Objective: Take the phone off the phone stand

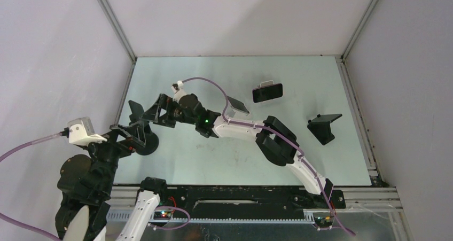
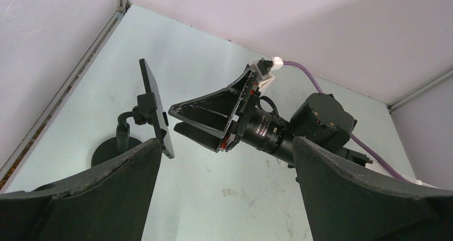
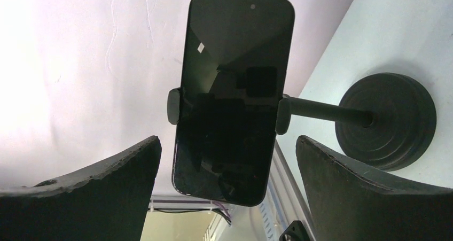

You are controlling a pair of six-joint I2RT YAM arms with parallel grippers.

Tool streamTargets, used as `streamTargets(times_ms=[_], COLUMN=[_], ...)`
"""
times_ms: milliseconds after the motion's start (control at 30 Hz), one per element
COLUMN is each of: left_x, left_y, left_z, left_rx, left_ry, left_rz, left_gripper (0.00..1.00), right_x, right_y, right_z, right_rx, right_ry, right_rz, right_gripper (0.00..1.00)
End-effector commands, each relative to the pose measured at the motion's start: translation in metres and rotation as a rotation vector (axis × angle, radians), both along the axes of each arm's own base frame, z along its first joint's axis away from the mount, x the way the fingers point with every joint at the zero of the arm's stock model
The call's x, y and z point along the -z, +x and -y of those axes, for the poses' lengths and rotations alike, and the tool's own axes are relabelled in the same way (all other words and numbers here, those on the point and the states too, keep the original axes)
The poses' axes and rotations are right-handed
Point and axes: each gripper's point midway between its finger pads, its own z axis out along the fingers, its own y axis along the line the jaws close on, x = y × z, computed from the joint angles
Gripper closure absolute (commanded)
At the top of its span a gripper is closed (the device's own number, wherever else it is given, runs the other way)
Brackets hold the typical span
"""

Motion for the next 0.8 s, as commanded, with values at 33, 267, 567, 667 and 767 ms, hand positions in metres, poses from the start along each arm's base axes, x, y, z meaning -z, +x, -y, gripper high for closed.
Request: streamTargets(times_ms=[33,267,567,667,767], left_x=[-0.009,-0.009,-0.008,-0.007,-0.006], left_y=[0.002,0.001,0.001,0.001,0.001], left_z=[0.001,0.000,0.001,0.001,0.001], left_rx=[0.006,0.003,0.005,0.006,0.006], left_ry=[0.006,0.007,0.008,0.005,0.006], left_rz=[0.013,0.013,0.012,0.012,0.009], left_gripper=[0.00,0.01,0.02,0.02,0.02], right_x=[-0.062,-0.060,-0.062,-0.060,-0.058], right_y=[-0.011,-0.017,-0.021,-0.021,-0.021], right_z=[0.004,-0.001,-0.005,-0.006,-0.006], right_rx=[-0.020,-0.036,-0.048,-0.047,-0.046], right_ry=[0.101,0.092,0.087,0.081,0.070], right_rz=[0.071,0.066,0.075,0.074,0.072], right_gripper=[0.01,0.01,0.00,0.00,0.00])
